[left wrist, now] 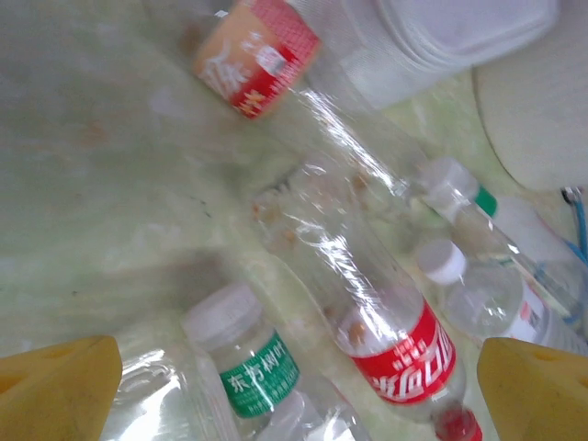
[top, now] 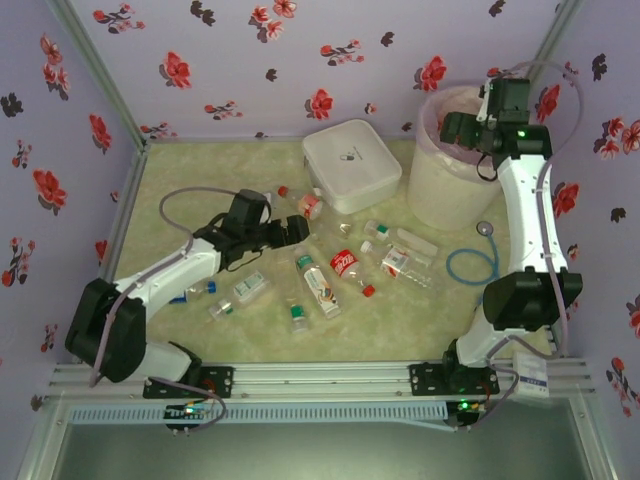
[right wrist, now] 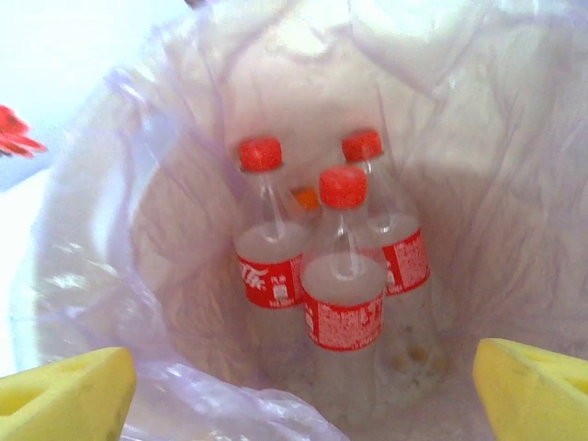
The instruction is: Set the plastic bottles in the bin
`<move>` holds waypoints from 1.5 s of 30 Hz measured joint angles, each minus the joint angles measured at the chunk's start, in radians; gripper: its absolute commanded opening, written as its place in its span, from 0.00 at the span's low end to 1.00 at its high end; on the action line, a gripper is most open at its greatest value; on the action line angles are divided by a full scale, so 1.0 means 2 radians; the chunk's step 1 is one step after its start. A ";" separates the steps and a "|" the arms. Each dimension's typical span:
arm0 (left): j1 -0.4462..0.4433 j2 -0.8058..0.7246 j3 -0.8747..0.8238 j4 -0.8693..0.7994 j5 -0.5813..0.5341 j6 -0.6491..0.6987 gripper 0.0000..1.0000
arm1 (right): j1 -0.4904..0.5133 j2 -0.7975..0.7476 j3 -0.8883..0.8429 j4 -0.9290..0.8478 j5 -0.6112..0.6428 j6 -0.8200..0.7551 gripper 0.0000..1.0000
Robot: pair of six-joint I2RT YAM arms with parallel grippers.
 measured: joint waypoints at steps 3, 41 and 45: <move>0.015 0.042 0.049 -0.025 -0.014 -0.024 0.99 | 0.003 -0.016 0.000 -0.004 -0.001 0.000 0.97; 0.002 0.308 0.195 0.103 -0.016 -0.251 0.58 | 0.011 -0.258 -0.144 -0.025 -0.115 0.029 0.99; 0.002 0.308 0.195 0.107 -0.016 -0.251 0.47 | 0.011 -0.279 -0.157 -0.026 -0.116 0.031 0.99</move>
